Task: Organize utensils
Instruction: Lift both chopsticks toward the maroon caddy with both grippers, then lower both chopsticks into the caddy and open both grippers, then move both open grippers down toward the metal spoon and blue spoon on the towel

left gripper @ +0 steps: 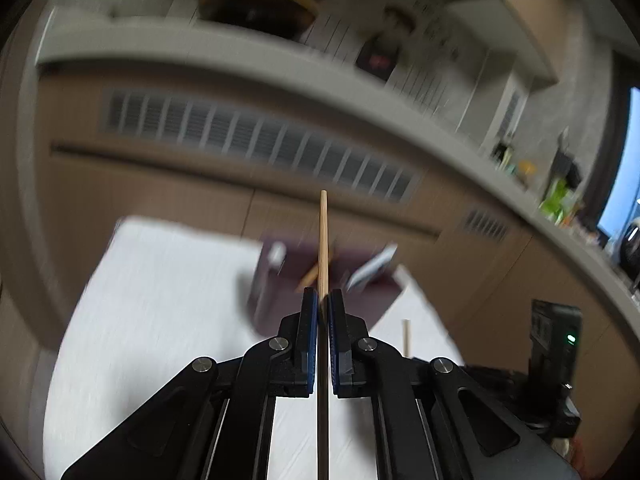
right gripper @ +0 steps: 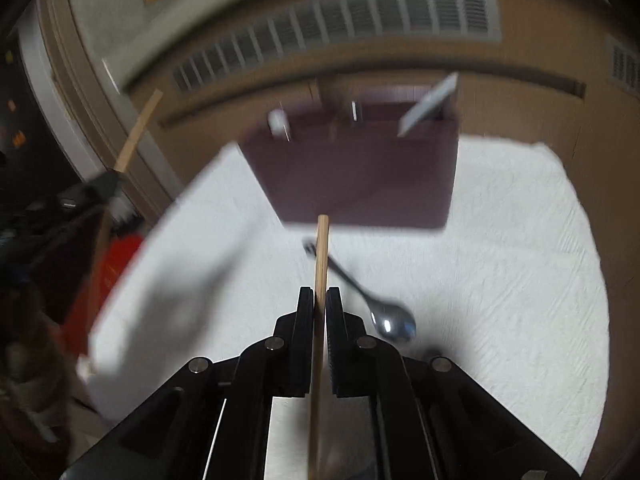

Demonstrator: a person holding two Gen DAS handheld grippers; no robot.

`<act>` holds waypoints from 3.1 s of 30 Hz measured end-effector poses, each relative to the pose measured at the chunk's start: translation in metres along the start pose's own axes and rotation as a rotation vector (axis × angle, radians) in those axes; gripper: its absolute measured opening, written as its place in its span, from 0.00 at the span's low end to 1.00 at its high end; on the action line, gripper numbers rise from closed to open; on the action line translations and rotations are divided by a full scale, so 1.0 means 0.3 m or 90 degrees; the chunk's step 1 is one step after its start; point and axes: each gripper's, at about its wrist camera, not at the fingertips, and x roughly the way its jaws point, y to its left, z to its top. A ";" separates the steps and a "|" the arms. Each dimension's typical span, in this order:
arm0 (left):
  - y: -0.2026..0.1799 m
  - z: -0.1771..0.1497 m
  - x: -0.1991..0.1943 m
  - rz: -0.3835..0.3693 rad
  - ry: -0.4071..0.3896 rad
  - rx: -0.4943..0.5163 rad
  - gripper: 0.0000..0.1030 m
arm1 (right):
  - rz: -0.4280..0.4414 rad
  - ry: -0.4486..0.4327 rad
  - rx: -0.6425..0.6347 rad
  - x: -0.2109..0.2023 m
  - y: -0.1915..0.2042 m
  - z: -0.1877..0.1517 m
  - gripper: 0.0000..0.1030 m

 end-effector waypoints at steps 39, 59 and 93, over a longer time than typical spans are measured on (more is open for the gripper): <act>0.101 -0.085 0.404 0.107 -0.074 -0.025 0.21 | -0.112 0.012 -0.067 0.175 -0.164 0.261 0.12; 0.024 -0.361 0.417 -0.056 0.245 0.026 0.52 | -0.144 0.122 -0.041 0.026 -0.143 -0.276 0.26; -0.128 -0.537 0.376 -0.056 0.385 0.276 0.52 | -0.195 0.167 -0.004 0.071 -0.178 -0.327 0.29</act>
